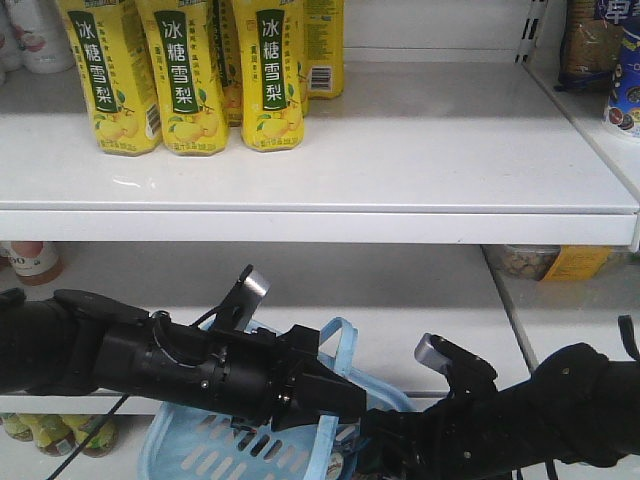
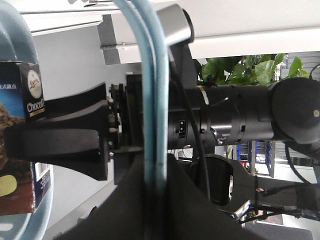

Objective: Left arm holds basket, right arm returns cookies
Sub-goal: 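Grasp the Danisa Chocofello cookie box in the basket with the right gripper, then lift the cookie box out of the basket and raise it toward the upper shelf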

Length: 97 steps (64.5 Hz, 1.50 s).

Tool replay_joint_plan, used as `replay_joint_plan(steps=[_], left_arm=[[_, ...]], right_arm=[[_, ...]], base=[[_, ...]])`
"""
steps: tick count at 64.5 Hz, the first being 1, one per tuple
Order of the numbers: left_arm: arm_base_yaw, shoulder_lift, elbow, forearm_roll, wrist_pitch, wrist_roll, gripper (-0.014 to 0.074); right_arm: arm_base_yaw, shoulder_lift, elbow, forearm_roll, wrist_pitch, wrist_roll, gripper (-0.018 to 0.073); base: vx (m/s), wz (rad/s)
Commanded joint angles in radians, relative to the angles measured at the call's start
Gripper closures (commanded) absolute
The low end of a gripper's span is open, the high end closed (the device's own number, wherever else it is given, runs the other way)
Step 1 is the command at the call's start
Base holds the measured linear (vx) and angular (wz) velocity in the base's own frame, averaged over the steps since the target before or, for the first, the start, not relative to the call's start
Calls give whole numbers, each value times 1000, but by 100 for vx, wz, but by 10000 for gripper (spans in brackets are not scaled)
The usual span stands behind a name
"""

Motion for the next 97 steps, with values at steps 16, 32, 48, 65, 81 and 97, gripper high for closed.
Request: replay_joint_plan(steps=[16,32,48,65,81,97], left_arm=[[-1,-47,-28,-69,63,21,603],[-1,-47,-28,-69,63,21,603],[-1,-47,-28,-69,63,21,603],[-1,-47,-28,-69,63,21,603],[-1,-47,-28,-69,63,21,603],[-1,-47,-28,-69,63,21,603]], right_arm=[[1,46,-65,64,11,-52,97],[1,116,-83,63,41,-75,141],[1,124,-83,67,57,-74,239],[1,124,-83,85,53,-74,341],[1,89,-83,85,48,-75,336],[1,-26,-80,74,28,-74,333]], base=[[0,0],[0,0],[0,0],[0,0],[0,0],[0,0]])
